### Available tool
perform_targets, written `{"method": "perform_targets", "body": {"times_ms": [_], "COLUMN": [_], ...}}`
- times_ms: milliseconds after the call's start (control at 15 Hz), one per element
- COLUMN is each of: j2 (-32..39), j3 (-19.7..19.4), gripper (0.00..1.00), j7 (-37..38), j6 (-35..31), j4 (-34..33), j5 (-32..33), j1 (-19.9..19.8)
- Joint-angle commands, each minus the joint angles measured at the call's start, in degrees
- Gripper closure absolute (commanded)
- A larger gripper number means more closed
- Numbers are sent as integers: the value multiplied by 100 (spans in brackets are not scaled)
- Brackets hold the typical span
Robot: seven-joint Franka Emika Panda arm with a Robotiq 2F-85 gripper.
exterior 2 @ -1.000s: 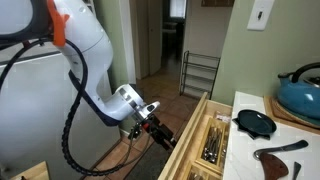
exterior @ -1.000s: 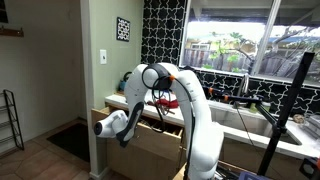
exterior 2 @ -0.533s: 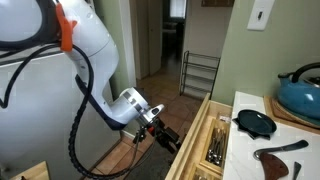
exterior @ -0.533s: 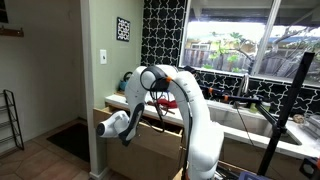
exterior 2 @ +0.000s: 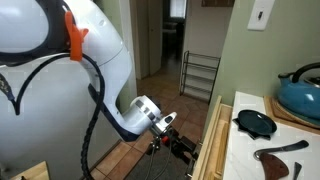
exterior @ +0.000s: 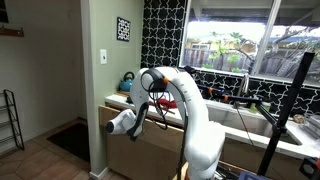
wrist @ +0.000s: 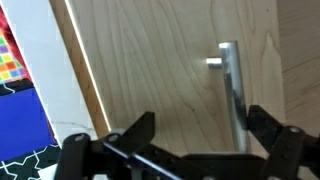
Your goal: Close the open drawer.
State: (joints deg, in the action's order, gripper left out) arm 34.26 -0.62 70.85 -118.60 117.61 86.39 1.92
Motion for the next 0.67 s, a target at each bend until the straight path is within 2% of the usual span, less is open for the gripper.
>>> {"method": "perform_targets", "body": {"times_ms": [0, 333, 600], "j2": [-47, -380, -803], "j3": [-82, -45, 150], "gripper": [0, 0, 0], "j7": [101, 64, 37], "j6": [11, 357, 717], "j4": [-39, 85, 201], "j5": [247, 157, -368], "j1": [-218, -184, -127]}}
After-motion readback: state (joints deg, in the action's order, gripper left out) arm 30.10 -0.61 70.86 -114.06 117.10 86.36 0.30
